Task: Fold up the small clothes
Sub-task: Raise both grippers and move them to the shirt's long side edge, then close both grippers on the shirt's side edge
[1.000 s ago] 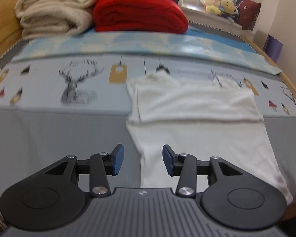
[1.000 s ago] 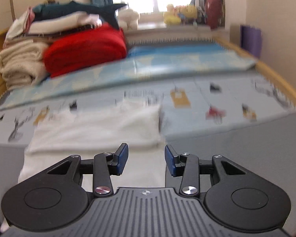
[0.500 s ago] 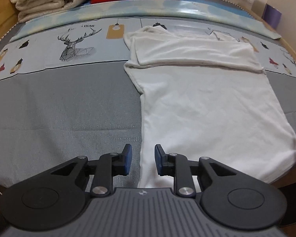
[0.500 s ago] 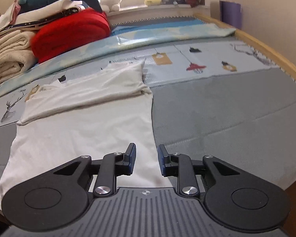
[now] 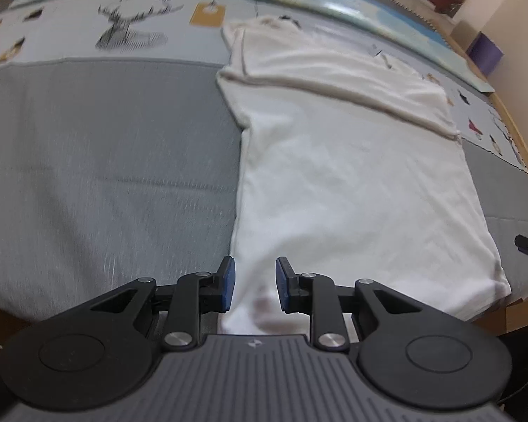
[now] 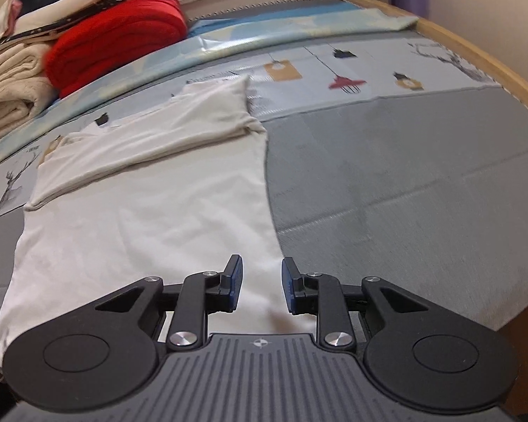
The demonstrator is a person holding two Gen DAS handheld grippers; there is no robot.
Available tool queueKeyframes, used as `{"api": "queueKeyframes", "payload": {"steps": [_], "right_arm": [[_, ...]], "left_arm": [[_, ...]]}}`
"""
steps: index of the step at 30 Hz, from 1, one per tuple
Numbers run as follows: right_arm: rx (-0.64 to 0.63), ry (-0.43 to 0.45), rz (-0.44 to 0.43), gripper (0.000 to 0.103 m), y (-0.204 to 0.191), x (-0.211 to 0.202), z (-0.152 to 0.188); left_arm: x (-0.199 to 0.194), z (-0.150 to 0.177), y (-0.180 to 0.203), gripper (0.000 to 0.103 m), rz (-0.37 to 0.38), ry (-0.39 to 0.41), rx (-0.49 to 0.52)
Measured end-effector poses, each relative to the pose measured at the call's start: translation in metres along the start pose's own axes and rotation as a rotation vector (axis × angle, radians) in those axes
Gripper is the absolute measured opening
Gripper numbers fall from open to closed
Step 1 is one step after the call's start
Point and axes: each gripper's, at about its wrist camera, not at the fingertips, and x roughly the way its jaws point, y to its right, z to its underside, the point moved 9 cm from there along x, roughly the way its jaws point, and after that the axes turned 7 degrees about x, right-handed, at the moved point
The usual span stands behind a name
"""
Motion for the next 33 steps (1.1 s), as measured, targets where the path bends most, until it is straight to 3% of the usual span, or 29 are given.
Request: {"api": "queueKeyframes", "payload": {"steps": [7,11,19,21,26,33], "right_arm": [[0.075,-0.140,0.042,0.028,0.023,0.025,0.017],[0.048,-0.234,0.084,0.033,0.023,0.040,0.033],[0.011,-0.261,0.089,0.032,0.022,0.040,0.039],[0.016,-0.256,0.095,0.029,0.025,0.038,0.038],[0.079,-0.238,0.138,0.026,0.039,0.035,0.033],[-0.020,-0.279,0.138,0.040,0.029,0.041,0.043]], "left_arm": [[0.018,0.008,-0.021,0.029,0.004,-0.092,-0.121],[0.030,0.017,-0.023,0.029,0.003,-0.148,-0.123],[0.038,0.028,-0.008,0.028,-0.010,-0.181,-0.017],[0.037,0.028,-0.007,0.021,-0.030,-0.178,0.008],[0.036,0.027,-0.014,0.017,-0.055,-0.167,-0.020],[0.037,0.026,-0.014,0.020,-0.066,-0.170,-0.016]]}}
